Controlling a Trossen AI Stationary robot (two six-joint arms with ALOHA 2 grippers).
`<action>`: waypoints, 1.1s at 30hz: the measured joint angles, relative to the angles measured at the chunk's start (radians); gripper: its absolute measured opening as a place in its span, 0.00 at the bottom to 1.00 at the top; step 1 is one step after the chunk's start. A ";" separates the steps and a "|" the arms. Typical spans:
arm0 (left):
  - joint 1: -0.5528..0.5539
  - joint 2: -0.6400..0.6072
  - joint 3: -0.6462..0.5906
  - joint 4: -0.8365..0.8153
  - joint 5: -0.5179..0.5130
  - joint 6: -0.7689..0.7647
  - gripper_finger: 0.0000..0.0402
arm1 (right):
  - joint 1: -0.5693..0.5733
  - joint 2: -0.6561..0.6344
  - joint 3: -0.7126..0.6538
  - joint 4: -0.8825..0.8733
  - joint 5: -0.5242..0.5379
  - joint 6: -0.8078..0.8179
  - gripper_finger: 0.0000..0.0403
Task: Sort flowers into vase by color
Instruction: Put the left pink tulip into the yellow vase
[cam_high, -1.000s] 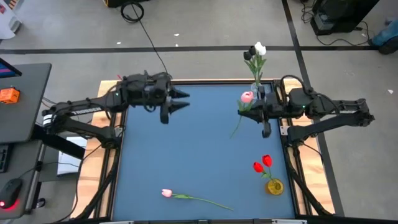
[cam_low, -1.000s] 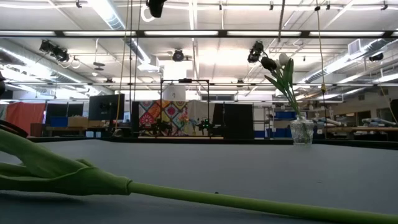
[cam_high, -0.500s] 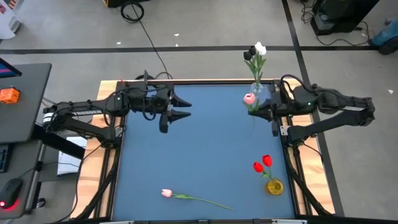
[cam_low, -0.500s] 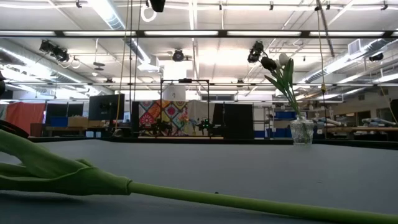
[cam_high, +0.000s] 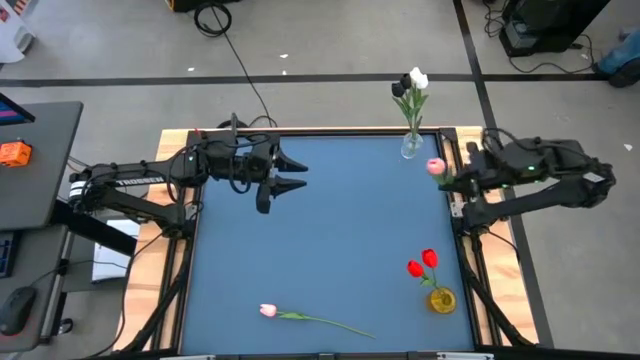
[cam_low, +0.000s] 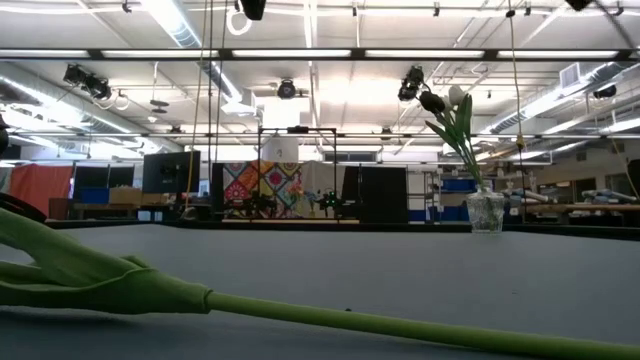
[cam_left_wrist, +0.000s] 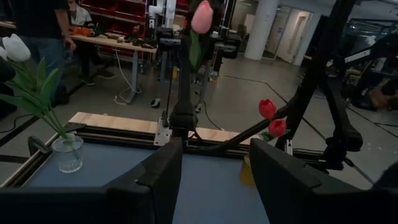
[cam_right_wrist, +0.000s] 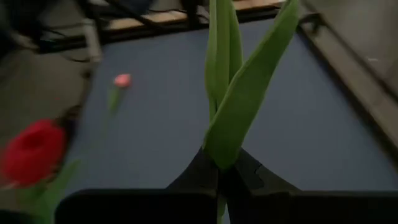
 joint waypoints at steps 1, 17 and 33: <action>0.000 0.000 0.000 0.000 0.000 0.000 0.48 | 0.000 -0.031 -0.019 0.005 -0.036 0.005 0.03; 0.000 0.000 0.000 0.000 0.000 0.000 0.48 | 0.000 -0.354 -0.422 0.491 -0.743 0.096 0.03; 0.000 0.000 0.001 0.000 0.000 0.000 0.48 | 0.143 -0.260 -0.540 0.848 -0.772 0.078 0.03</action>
